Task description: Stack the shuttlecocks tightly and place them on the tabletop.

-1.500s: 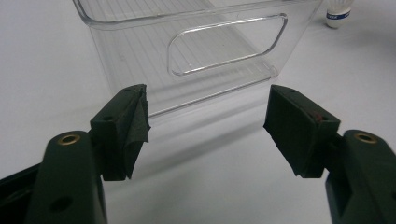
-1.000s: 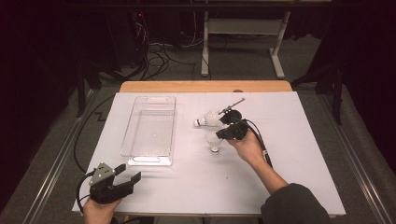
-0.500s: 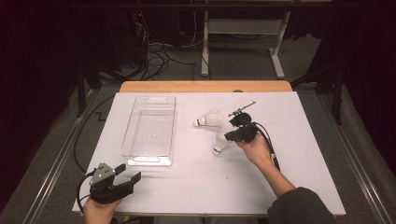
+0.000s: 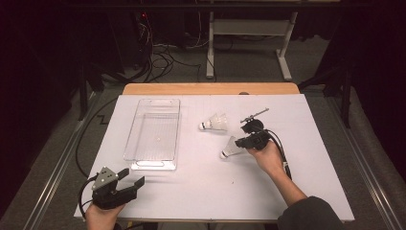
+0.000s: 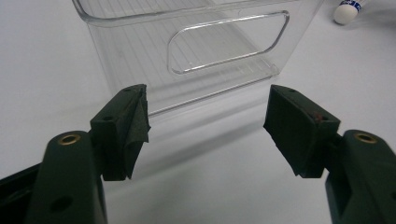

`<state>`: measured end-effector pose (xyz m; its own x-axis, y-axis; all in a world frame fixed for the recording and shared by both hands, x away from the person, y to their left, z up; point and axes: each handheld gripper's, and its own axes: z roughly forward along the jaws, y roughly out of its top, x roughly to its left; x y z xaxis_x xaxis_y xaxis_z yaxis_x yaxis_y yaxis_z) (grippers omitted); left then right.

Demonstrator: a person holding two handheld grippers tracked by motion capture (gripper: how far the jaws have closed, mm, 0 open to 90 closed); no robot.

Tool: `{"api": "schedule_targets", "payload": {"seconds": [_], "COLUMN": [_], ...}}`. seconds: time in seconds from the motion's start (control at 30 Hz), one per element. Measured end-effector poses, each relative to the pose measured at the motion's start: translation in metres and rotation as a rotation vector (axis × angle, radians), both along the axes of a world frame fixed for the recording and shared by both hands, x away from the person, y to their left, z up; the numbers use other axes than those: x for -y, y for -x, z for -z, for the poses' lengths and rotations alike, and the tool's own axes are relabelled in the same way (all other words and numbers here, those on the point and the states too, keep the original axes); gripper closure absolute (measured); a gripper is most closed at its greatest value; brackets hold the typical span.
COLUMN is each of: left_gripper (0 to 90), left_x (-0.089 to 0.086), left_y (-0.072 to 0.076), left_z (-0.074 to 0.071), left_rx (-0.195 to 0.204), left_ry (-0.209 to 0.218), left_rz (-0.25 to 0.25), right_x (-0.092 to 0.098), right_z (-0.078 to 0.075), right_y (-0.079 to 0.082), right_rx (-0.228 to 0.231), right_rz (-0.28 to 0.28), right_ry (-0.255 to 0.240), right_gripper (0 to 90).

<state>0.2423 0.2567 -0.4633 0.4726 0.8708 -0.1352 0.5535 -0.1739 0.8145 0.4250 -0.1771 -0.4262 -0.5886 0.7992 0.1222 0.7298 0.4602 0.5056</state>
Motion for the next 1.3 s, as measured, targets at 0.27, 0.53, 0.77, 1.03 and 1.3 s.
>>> {"api": "schedule_targets", "payload": {"seconds": [0.27, 0.53, 0.77, 1.03, 1.3], "left_gripper": [31.4, 31.4, 31.4, 31.4, 31.4], "left_x": [0.0, 0.0, 0.0, 0.0, 0.0], "left_y": [0.0, 0.0, 0.0, 0.0, 0.0], "left_z": [0.0, 0.0, 0.0, 0.0, 0.0], "left_rx": [0.001, 0.001, 0.001, 0.001, 0.001], "left_ry": [-0.001, -0.001, 0.0, -0.002, -0.001], "left_rz": [-0.001, -0.001, 0.0, -0.001, -0.002], "right_x": [0.006, 0.006, 0.01, 0.015, 0.02], "right_z": [0.007, 0.009, 0.01, 0.009, 0.009], "right_y": [0.001, 0.0, 0.001, 0.001, 0.003], "right_rx": [-0.016, -0.013, -0.021, -0.019, -0.019], "right_rz": [0.015, 0.012, 0.018, 0.029, 0.04], "right_ry": [-0.005, -0.009, -0.021, -0.037, -0.05], "right_gripper": [80.8, 79.2, 75.3, 72.0, 69.9]}}
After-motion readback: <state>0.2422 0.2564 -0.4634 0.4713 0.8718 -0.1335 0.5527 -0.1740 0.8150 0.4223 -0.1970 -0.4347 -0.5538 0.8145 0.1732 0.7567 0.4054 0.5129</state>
